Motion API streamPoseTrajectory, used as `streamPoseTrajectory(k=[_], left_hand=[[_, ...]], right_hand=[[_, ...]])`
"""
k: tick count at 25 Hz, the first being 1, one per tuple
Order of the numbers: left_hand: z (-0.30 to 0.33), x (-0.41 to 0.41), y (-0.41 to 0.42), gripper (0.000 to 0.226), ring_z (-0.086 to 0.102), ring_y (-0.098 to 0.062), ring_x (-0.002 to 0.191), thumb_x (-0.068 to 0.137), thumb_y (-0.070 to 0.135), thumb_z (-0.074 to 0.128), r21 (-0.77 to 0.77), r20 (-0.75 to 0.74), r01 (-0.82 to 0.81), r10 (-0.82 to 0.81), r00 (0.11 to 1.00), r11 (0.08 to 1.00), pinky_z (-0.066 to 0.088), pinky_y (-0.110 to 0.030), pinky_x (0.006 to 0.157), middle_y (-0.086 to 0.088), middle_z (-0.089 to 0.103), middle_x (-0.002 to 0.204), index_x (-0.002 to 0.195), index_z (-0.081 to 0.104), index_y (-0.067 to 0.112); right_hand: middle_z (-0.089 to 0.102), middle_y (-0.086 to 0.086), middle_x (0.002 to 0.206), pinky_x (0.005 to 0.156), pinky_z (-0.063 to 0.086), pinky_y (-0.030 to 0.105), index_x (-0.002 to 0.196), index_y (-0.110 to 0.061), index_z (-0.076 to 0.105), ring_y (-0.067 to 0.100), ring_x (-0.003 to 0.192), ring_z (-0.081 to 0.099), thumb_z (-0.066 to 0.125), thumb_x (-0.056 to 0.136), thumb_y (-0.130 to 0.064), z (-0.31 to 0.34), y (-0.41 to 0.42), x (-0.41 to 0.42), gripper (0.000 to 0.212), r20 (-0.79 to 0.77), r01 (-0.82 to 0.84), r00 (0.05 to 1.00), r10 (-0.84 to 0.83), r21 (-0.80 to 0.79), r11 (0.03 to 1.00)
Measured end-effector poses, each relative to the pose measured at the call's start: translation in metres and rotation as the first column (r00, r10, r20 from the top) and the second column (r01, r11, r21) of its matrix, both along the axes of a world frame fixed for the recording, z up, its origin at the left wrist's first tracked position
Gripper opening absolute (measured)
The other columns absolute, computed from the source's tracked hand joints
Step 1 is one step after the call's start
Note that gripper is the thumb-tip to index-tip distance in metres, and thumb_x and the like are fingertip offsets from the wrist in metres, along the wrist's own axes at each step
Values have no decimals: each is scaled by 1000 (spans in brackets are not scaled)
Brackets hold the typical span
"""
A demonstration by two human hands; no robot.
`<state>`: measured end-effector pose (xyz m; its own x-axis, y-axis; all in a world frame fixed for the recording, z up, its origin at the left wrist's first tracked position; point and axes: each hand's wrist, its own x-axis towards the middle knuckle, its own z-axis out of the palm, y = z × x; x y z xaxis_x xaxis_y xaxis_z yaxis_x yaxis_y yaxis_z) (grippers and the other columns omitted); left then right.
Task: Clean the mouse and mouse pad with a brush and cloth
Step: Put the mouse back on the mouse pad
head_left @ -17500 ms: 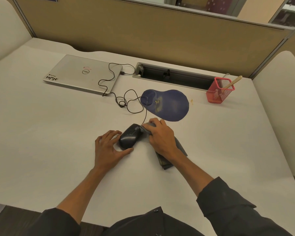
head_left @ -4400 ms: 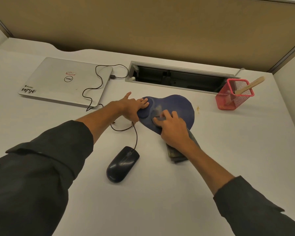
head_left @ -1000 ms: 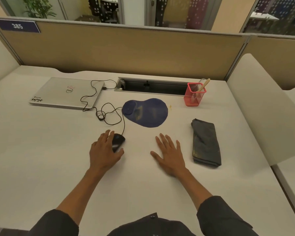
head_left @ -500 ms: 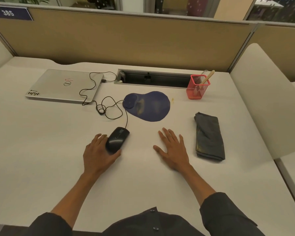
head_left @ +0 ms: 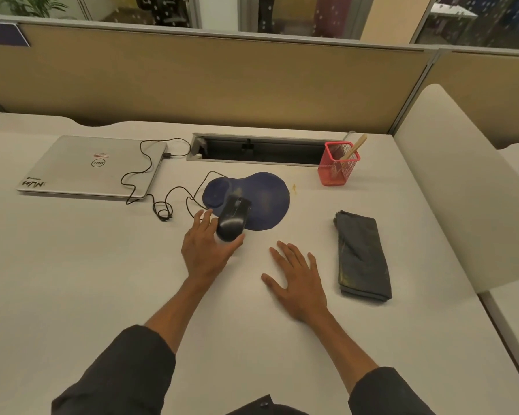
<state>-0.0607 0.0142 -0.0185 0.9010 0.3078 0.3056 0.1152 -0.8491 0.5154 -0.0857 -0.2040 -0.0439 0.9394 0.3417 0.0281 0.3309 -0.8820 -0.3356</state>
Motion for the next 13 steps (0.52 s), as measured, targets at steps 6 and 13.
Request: streamPoseTrajectory(k=[6, 13], left_hand=[[-14, 56, -21, 73, 36, -25, 137, 71, 69, 65, 16, -99, -34, 35, 994, 999, 40, -44, 100, -4, 50, 142, 119, 62, 15], [-25, 80, -37, 81, 41, -27, 134, 71, 73, 59, 0, -163, -115, 114, 980, 993, 36, -48, 106, -8, 51, 141, 124, 59, 12]], right_hand=[[12, -16, 157, 117, -4, 38, 146, -41, 16, 3, 143, 1, 21, 90, -70, 0, 0, 1, 64, 11, 16, 1000, -17, 11, 1000], [11, -14, 157, 118, -1, 41, 147, -39, 14, 6, 144, 3, 19, 90, -69, 1, 1, 1, 65, 9, 12, 1000, -12, -10, 1000]])
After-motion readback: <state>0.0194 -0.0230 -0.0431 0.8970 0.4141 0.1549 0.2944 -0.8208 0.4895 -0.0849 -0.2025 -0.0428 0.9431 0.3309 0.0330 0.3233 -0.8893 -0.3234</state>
